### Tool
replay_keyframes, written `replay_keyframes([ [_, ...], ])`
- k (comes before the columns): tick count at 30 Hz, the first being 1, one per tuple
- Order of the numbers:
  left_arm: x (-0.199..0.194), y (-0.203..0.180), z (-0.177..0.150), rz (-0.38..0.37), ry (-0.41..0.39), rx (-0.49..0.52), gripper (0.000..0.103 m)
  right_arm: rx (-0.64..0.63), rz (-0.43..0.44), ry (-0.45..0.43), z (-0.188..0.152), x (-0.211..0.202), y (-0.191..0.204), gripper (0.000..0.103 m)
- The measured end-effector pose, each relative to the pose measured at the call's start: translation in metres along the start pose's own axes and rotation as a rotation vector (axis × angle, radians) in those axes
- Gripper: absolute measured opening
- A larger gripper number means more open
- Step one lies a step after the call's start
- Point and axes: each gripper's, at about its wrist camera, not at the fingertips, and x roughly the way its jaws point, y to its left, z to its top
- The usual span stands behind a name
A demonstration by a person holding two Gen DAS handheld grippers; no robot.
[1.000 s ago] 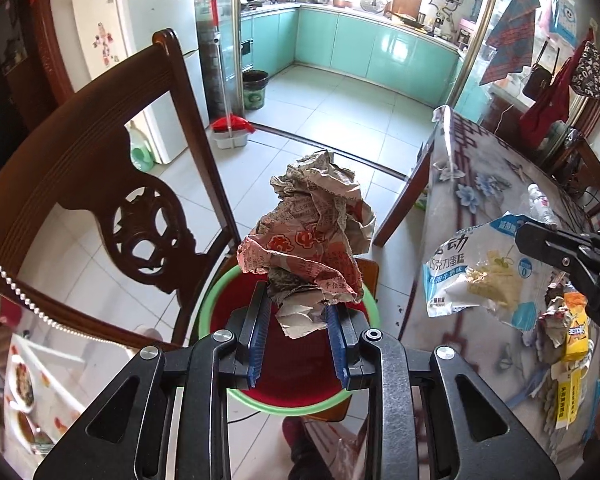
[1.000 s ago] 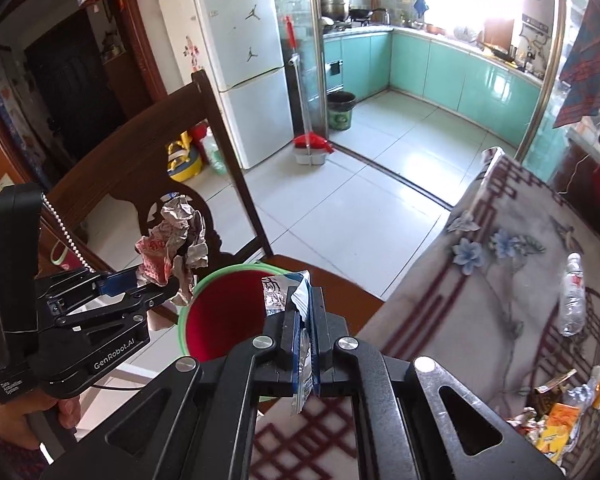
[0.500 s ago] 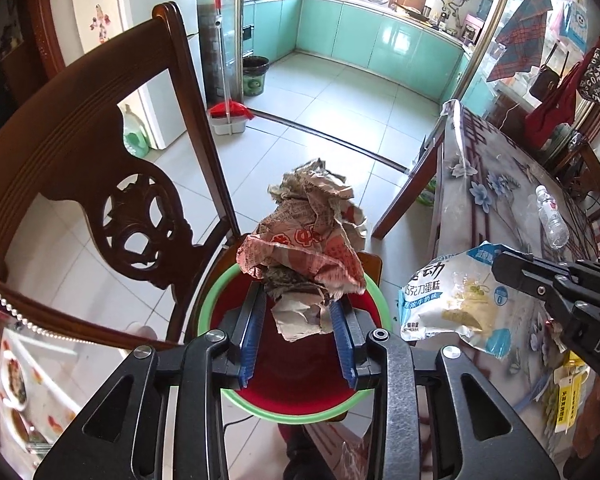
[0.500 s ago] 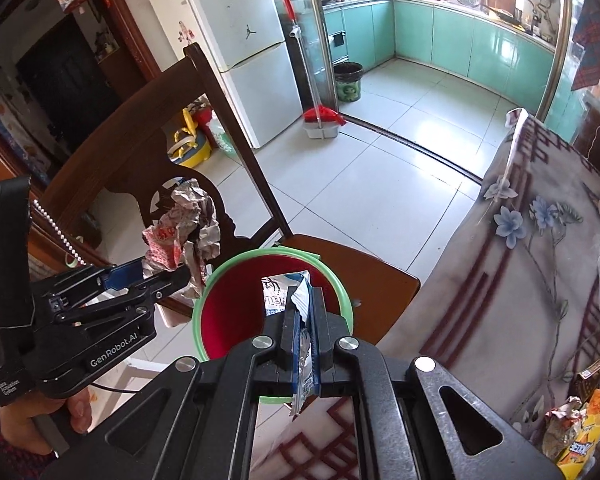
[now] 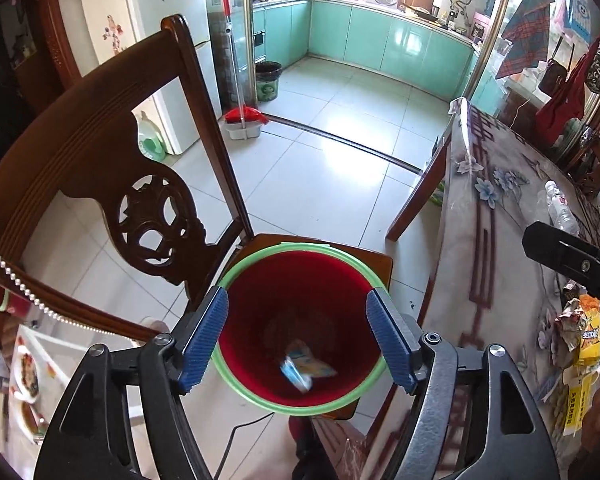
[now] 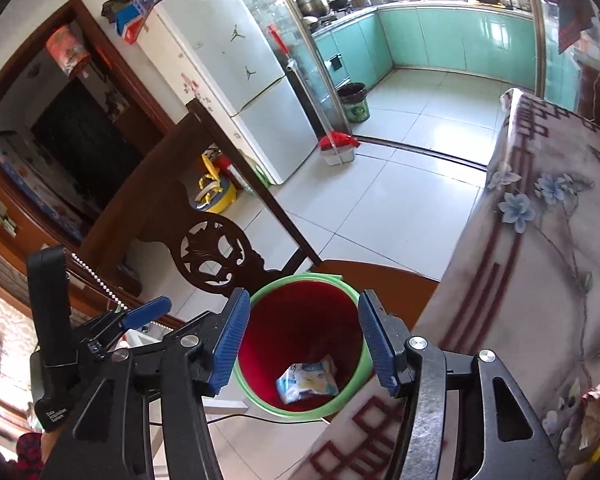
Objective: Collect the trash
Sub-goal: 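Open both tools to drop the paper and wrapper into the bucket, then grasp yellow snack box with right tool while left tool grasps crumpled newspaper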
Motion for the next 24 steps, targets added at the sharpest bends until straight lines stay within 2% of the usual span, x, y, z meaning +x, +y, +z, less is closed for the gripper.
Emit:
replay_keyframes([
  [6,-0.02,-0.057,-0.009,-0.025,-0.031,0.069,0.074,-0.035,-0.089,-0.054,-0.027,-0.058,-0.036,0.055],
  [11,-0.036,-0.13,-0.023,-0.113,-0.057,0.157,0.08,-0.017,-0.22,-0.156,-0.056,-0.139,-0.089,0.055],
  [12,-0.038,-0.145,-0.026,-0.141,-0.059,0.172,0.081,-0.012,-0.254,-0.169,-0.062,-0.154,-0.102,0.057],
  [13,-0.039,-0.161,-0.029,-0.179,-0.057,0.185,0.082,-0.007,-0.282,-0.173,-0.068,-0.167,-0.113,0.066],
  [14,-0.039,-0.177,-0.032,-0.222,-0.05,0.194,0.082,-0.001,-0.316,-0.169,-0.075,-0.179,-0.129,0.076],
  [16,-0.037,-0.206,-0.039,-0.29,-0.026,0.214,0.082,0.024,-0.371,-0.134,-0.091,-0.193,-0.161,0.077],
  [18,-0.032,-0.231,-0.045,-0.317,0.002,0.241,0.082,0.127,-0.413,-0.083,-0.107,-0.203,-0.202,0.077],
  [22,-0.026,-0.265,-0.048,-0.326,0.036,0.271,0.082,0.346,-0.393,-0.013,-0.138,-0.204,-0.278,0.077],
  [24,-0.023,-0.277,-0.049,-0.32,0.042,0.287,0.082,0.418,-0.369,0.027,-0.15,-0.194,-0.303,0.077],
])
